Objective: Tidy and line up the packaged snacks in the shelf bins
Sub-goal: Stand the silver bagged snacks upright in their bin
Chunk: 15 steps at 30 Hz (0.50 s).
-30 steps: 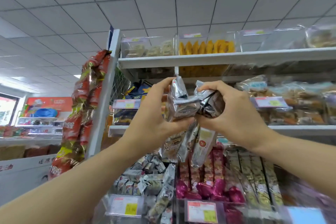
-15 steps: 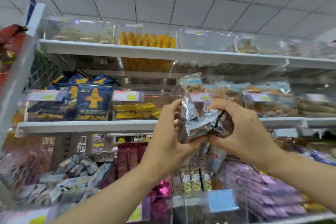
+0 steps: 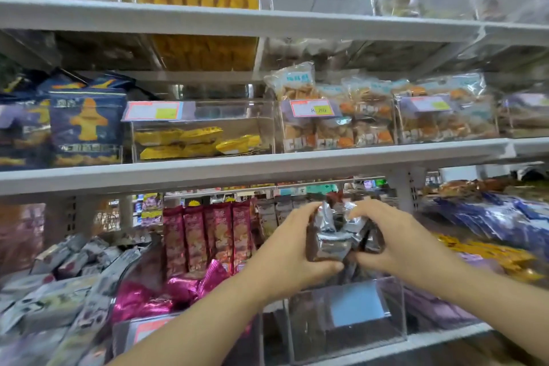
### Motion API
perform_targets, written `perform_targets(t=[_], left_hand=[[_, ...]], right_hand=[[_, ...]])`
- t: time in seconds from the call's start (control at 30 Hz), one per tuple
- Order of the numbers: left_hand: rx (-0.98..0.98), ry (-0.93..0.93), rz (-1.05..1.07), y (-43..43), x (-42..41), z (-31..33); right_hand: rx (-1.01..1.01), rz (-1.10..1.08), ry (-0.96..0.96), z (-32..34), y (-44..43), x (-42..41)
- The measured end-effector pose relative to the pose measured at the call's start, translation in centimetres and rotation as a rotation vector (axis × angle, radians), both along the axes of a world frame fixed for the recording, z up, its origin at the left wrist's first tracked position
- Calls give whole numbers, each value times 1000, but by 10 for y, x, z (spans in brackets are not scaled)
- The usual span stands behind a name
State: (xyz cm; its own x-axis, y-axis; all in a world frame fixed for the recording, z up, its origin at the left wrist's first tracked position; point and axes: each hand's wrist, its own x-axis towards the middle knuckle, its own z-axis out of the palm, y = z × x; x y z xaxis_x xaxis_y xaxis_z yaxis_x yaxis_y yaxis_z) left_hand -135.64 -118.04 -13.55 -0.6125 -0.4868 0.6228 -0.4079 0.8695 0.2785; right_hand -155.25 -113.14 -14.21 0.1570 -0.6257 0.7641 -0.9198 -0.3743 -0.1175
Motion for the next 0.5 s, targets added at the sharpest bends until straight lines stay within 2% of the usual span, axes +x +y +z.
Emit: perform_targets(t=[0.13,0.3,0.5], left_hand=[[88,-206,41,-6,-10,2],[183,-300,59,-7,-32,3],[105,-395,117,-7,-23,9]], right_hand=[[78,-162,-60,-4,-5,-14],[170,-273,-23,-6,3,-30],[95,-275,84,-1,26,-19]])
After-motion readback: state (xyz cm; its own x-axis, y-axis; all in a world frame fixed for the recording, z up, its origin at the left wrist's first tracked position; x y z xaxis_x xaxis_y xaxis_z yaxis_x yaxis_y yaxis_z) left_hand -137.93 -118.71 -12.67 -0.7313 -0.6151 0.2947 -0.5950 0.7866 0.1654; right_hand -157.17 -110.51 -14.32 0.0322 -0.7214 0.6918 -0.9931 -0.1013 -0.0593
